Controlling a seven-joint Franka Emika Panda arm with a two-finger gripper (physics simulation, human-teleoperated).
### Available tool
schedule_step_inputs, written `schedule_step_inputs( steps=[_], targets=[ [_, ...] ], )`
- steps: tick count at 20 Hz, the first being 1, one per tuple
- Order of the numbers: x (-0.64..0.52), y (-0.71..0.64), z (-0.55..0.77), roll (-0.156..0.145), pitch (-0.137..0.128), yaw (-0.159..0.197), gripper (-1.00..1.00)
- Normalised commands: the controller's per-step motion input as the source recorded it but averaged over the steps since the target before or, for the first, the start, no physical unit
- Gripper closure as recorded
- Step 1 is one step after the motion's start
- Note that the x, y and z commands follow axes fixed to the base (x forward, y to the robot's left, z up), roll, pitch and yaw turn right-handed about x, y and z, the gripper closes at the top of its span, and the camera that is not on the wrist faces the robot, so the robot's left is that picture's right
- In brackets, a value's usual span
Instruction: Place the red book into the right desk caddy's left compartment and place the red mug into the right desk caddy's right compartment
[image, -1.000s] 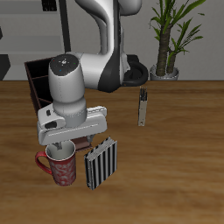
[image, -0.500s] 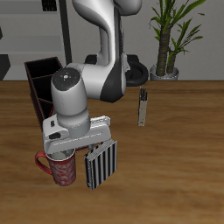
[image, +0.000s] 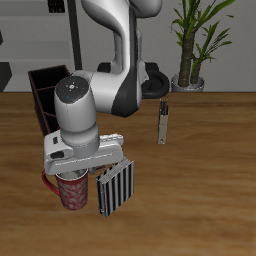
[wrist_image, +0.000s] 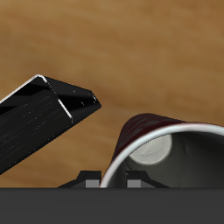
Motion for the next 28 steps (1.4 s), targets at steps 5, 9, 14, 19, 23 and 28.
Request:
schedule_step_inputs(
  steps=[5, 9, 14, 19, 23, 28],
  targets=[
    [-0.02, 0.01, 0.21, -0.019, -0.023, -0.015, 1.00],
    [-0.07, -0.10, 0.37, -0.052, -0.031, -0.021, 1.00],
    [-0.15, -0.09, 0.54, -0.021, -0.063, 0.006, 1.00],
    [-0.20, -0.14, 0.58, -0.028, -0.058, -0.015, 1.00],
    [-0.33, -0.04, 0.67, -0.006, -0.064, 0.013, 1.00],
    [-0.28, -0.02, 0.42, -0.013, -0.034, -0.010, 1.00]
  ],
)
